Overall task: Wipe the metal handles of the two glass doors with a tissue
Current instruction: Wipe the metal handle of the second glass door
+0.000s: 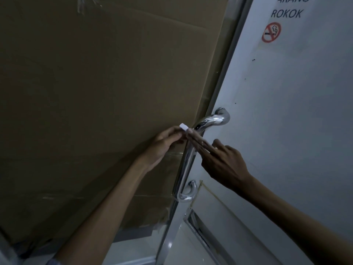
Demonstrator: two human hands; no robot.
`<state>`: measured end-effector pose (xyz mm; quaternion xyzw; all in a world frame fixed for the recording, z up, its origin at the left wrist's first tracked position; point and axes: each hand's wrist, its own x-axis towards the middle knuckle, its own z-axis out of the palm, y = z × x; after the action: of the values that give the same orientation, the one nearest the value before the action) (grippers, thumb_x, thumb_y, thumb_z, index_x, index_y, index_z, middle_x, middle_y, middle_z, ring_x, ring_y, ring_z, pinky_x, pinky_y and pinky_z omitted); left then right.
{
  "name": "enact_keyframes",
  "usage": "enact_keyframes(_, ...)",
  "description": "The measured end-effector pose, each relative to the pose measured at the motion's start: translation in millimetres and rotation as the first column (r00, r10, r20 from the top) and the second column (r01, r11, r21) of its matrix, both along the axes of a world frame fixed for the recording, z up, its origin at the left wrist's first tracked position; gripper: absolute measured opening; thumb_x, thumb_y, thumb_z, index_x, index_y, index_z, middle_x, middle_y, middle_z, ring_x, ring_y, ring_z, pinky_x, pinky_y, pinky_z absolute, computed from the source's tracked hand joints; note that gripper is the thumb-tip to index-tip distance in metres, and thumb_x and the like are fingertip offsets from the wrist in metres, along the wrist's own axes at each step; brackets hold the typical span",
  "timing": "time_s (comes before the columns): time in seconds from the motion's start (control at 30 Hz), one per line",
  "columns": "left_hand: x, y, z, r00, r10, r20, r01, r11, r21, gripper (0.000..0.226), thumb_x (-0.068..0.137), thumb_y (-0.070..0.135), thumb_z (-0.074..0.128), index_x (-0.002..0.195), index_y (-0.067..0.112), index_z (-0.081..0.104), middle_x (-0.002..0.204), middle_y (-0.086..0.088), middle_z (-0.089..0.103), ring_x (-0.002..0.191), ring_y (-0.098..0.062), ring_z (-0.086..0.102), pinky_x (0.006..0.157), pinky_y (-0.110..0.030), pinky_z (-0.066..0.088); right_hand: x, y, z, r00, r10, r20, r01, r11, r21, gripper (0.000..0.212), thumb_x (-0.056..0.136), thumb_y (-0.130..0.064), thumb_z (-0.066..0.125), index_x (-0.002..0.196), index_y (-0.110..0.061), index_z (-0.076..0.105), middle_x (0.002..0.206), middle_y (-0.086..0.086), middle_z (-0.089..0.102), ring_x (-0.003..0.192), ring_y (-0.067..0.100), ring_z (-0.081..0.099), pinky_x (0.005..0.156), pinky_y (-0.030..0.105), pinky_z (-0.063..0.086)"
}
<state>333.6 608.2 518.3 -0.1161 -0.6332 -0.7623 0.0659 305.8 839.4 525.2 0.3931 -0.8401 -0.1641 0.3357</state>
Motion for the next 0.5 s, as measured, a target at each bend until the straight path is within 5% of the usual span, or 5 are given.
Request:
enact_keyframes(0.07,0,2,1,1.0,0.024,-0.016,-0.024,0.999,-0.026,0.029,0.107,0.017,0.052,0.128,0.024,0.07,0.127,-0.001,0.074,0.123,-0.016,0.065,0.105,-0.028,0.045,3,-1,-9,0.997,0.064,-0.035,-0.063,0.998,0.03,0.082,0.082,-0.027,0.08,0.154,-0.015,0.042,0.11,0.02,0.064,0.073,0.026,0.058,0.048,0.03,0.04)
enact_keyframes(0.23,-4,3,-4,0.997,0.069,-0.039,-0.07,0.997,-0.015,0.028,0.106,0.013,0.055,0.131,0.018,0.068,0.131,-0.014,0.069,0.115,-0.015,0.065,0.103,-0.029,0.047,4,23,1,0.995,0.018,-0.1,-0.018,1.0,0.007,0.078,0.08,-0.029,0.082,0.151,-0.013,0.053,0.109,0.021,0.07,0.087,0.031,0.066,0.053,0.033,0.048)
enact_keyframes(0.4,-2,19,-1,0.99,0.139,-0.039,-0.139,0.99,-0.003,0.024,0.102,0.014,0.06,0.122,0.021,0.071,0.122,-0.003,0.076,0.12,-0.014,0.068,0.109,-0.032,0.049,5,12,-8,0.997,0.02,-0.07,-0.026,0.996,-0.085,0.079,0.08,-0.03,0.084,0.145,-0.011,0.044,0.105,0.023,0.068,0.078,0.028,0.064,0.05,0.034,0.05)
enact_keyframes(0.5,4,23,-2,0.98,0.191,-0.065,-0.191,0.982,0.004,0.024,0.101,0.032,0.059,0.121,0.025,0.072,0.121,-0.001,0.075,0.121,-0.018,0.067,0.113,-0.043,0.047,7,7,-13,0.998,-0.027,-0.059,0.023,0.997,-0.08,0.073,0.09,-0.032,0.072,0.151,-0.012,0.039,0.119,0.021,0.068,0.091,0.028,0.063,0.055,0.034,0.048)
